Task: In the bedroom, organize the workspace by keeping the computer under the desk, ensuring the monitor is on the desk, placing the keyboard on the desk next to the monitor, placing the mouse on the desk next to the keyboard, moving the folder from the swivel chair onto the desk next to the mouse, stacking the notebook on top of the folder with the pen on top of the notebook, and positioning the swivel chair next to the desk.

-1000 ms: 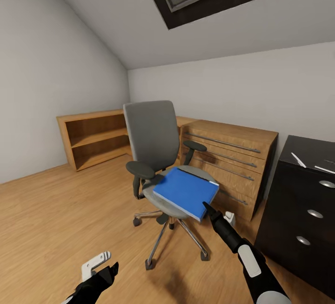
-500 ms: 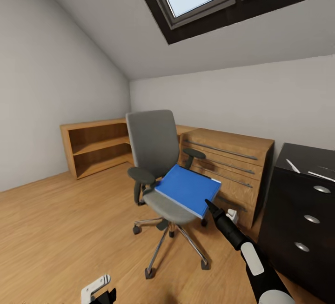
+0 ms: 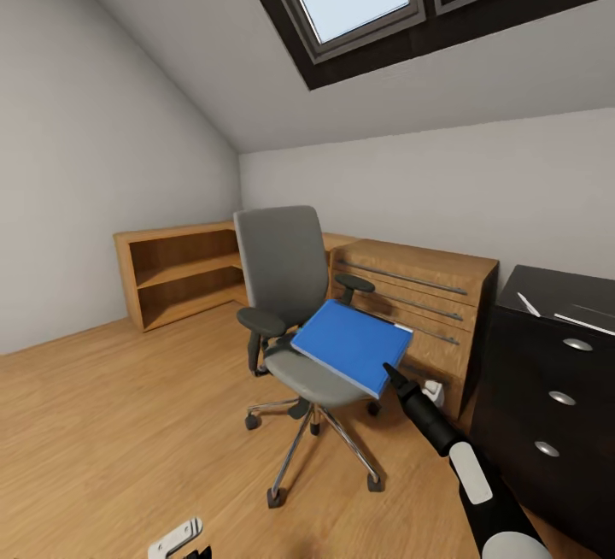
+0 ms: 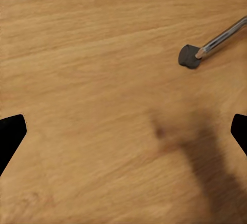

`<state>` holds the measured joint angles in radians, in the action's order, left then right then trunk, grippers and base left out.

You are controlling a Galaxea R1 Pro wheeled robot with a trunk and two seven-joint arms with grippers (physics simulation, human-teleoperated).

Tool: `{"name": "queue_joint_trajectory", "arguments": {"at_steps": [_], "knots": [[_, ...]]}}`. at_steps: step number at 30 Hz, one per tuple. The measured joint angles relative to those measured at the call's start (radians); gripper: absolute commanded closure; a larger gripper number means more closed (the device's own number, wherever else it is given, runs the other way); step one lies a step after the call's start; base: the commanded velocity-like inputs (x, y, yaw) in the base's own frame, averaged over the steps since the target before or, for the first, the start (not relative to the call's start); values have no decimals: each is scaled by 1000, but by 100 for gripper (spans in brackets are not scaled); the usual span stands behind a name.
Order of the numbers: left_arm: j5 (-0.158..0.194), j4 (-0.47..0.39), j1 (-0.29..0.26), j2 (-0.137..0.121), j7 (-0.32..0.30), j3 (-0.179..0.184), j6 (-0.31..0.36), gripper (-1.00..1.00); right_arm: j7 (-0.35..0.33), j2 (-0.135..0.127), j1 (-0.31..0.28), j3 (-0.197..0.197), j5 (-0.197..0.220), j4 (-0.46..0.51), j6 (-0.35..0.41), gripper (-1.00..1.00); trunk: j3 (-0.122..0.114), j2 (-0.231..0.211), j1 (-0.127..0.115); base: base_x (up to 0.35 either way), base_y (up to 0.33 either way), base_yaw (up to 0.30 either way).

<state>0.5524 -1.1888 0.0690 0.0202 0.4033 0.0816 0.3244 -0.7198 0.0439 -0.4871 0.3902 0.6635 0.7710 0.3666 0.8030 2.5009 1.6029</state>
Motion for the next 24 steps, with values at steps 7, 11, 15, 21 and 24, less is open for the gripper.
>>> {"name": "queue_joint_trajectory", "arguments": {"at_steps": [7,11,15,21,24], "knots": [[-3,27,0,0,-1,1,-1,-100,2,-18,0,23,0,65,0,100,0,0,0,0,-29,0],[-3,30,0,-1,0,1,-1,-100,16,-16,22,29,-4,156,-2,100,0,0,0,0,-23,0],[-4,31,0,0,0,0,-1,-100,42,-4,100,31,0,354,-1,100,-4,0,-1,0,-4,0],[-3,32,0,0,0,1,-1,-100,47,17,199,30,-16,590,2,100,-26,-8,-6,0,0,0],[-3,34,0,0,0,1,-1,-100,41,17,230,30,-34,644,4,100,-36,-29,-18,0,0,0]]}}
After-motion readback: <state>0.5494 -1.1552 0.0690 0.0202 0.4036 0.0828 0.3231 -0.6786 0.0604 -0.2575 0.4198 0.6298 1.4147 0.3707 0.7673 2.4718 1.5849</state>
